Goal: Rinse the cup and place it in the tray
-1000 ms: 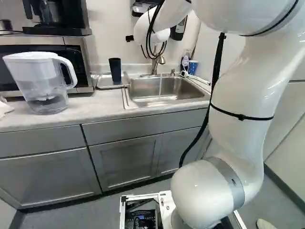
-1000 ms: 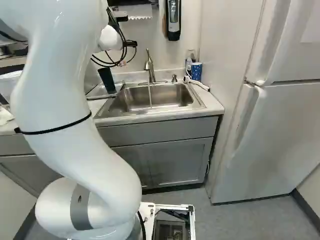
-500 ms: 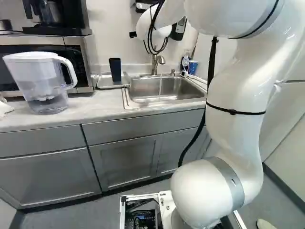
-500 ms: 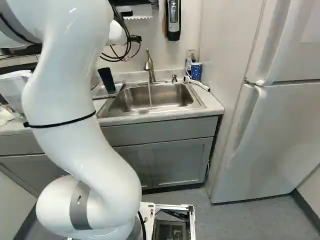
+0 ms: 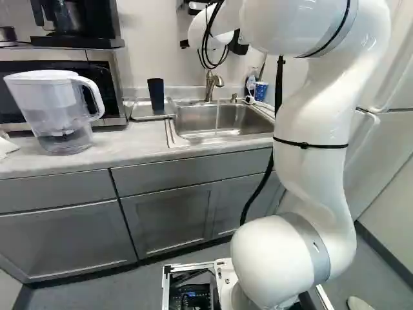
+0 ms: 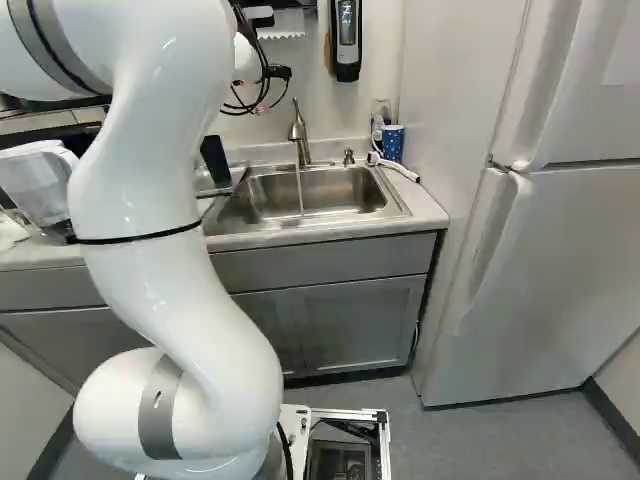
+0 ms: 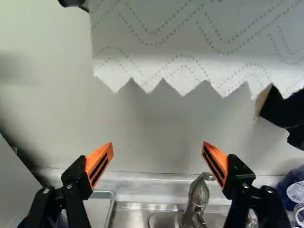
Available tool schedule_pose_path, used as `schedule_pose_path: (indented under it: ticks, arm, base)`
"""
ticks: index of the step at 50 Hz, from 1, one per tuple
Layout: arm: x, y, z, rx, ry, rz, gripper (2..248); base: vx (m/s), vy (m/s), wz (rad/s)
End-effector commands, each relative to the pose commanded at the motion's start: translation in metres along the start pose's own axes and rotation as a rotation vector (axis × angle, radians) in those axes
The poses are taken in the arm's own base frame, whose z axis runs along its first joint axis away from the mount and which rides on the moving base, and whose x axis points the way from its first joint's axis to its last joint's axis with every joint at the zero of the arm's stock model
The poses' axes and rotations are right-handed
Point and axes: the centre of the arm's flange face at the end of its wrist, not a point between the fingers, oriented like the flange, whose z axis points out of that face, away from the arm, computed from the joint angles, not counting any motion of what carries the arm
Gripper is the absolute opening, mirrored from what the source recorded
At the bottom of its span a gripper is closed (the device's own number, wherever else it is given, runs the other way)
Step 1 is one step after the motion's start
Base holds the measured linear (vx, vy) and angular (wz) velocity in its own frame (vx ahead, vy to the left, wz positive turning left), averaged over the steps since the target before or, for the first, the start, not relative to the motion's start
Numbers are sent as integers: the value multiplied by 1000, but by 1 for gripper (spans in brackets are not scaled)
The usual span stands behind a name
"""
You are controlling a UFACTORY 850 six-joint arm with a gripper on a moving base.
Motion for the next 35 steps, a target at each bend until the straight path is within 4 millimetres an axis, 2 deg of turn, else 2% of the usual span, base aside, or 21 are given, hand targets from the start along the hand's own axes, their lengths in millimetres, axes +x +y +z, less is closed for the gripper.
schedule_pose_path:
  ticks: [35]
  arm:
    - [-6, 8, 44, -18, -39, 1, 247]
  base:
    - [0, 0, 0]
